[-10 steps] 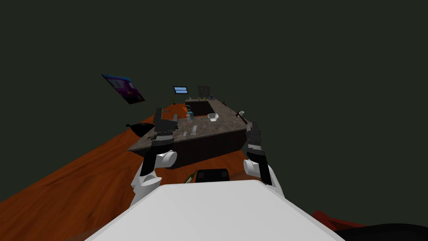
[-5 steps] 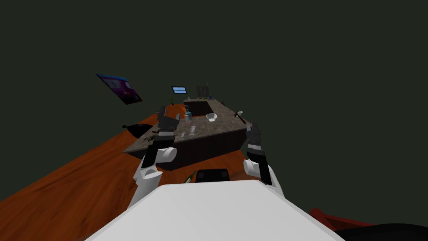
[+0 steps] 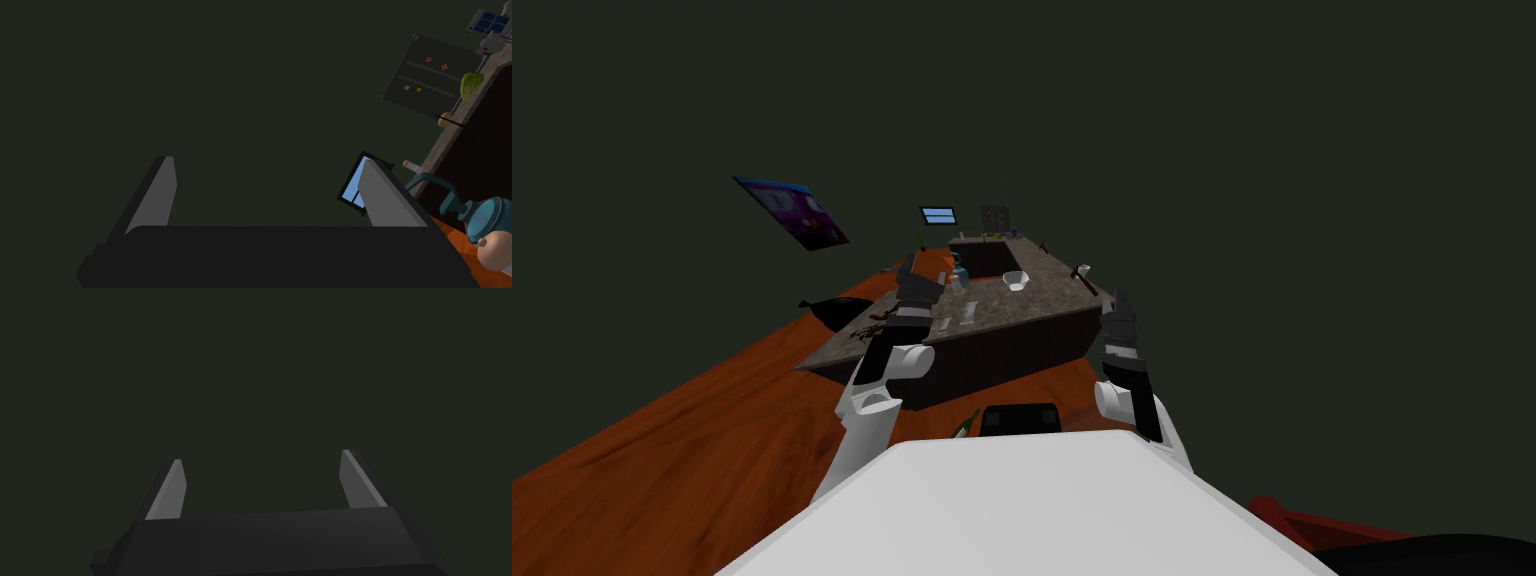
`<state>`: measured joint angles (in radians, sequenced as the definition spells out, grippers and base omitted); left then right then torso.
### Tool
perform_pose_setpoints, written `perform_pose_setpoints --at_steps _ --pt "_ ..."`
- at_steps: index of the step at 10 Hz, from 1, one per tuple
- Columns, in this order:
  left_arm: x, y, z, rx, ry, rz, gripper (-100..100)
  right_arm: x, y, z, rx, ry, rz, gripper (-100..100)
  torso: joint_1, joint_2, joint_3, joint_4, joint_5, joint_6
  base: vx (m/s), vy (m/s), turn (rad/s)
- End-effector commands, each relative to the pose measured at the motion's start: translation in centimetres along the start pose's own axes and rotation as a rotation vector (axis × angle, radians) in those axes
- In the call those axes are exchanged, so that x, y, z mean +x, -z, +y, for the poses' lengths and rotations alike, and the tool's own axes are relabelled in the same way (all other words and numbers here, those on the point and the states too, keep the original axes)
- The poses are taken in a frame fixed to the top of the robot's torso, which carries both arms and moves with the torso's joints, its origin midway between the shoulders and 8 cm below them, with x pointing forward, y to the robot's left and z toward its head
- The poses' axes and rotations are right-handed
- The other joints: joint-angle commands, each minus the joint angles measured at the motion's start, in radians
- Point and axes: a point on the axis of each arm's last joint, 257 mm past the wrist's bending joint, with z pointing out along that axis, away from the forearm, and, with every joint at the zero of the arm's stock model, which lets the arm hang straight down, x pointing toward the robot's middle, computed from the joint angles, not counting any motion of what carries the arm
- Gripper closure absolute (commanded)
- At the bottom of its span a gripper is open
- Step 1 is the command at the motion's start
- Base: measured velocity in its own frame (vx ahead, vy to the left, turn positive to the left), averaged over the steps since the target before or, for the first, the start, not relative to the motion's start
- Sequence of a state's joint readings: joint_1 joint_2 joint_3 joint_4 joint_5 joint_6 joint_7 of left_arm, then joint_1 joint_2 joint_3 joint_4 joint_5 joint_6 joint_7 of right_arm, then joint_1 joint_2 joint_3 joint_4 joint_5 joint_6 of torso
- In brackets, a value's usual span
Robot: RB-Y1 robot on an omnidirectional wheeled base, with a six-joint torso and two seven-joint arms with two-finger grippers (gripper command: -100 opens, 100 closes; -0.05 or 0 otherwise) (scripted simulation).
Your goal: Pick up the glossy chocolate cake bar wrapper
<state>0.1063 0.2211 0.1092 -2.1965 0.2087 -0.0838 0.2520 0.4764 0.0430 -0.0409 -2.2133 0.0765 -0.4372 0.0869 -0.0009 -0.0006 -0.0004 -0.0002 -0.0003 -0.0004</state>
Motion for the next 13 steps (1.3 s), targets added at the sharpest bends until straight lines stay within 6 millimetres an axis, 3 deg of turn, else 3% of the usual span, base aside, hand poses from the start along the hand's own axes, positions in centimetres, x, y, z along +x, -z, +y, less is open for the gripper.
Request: perform_pose_setpoints --at_steps 1,6,7,9,10,12,13 --pt "-0.6 -1.1 0.8 -0.028 0.048 -0.010 -100 0.0 0.0 0.0 0.000 0.000 0.000 0 0.000 0.000 0.000 0.000 0.000 0.000 0.010 -0.024 -0.046" --pt "-1.8 -2.0 3.1 -0.118 0.101 -0.044 -100 0.0 0.0 0.0 0.000 0.000 0.000 0 -0.001 -0.001 0.000 0.000 0.000 0.000 0.015 -0.022 -0.018" --pt "-2.4 -3.1 3.6 -0.132 0.146 -0.058 -100 0.0 0.0 0.0 0.000 0.000 0.000 0 0.000 0.000 0.000 0.000 0.000 0.000 0.013 -0.026 -0.040" --pt "-2.7 -2.9 4.7 -0.175 0.152 -0.073 -100 0.0 0.0 0.0 0.000 0.000 0.000 0 -0.001 0.000 0.000 0.000 0.000 0.000 0.013 -0.019 -0.011" --pt "-3.5 -3.8 5.2 -0.190 0.199 -0.091 -100 0.0 0.0 0.0 0.000 0.000 0.000 0 0.000 0.000 0.000 0.000 0.000 0.000 0.019 -0.025 -0.037" --pt "-3.8 -3.6 6.3 -0.233 0.204 -0.108 -100 0.0 0.0 0.0 0.000 0.000 0.000 0 -0.001 -0.001 0.000 0.000 0.000 0.000 0.018 -0.020 -0.008" --pt "-4.6 -4.5 6.7 -0.246 0.253 -0.129 -100 0.0 0.0 0.0 0.000 0.000 0.000 0 0.000 0.000 0.000 0.000 0.000 0.000 0.022 -0.030 -0.027"
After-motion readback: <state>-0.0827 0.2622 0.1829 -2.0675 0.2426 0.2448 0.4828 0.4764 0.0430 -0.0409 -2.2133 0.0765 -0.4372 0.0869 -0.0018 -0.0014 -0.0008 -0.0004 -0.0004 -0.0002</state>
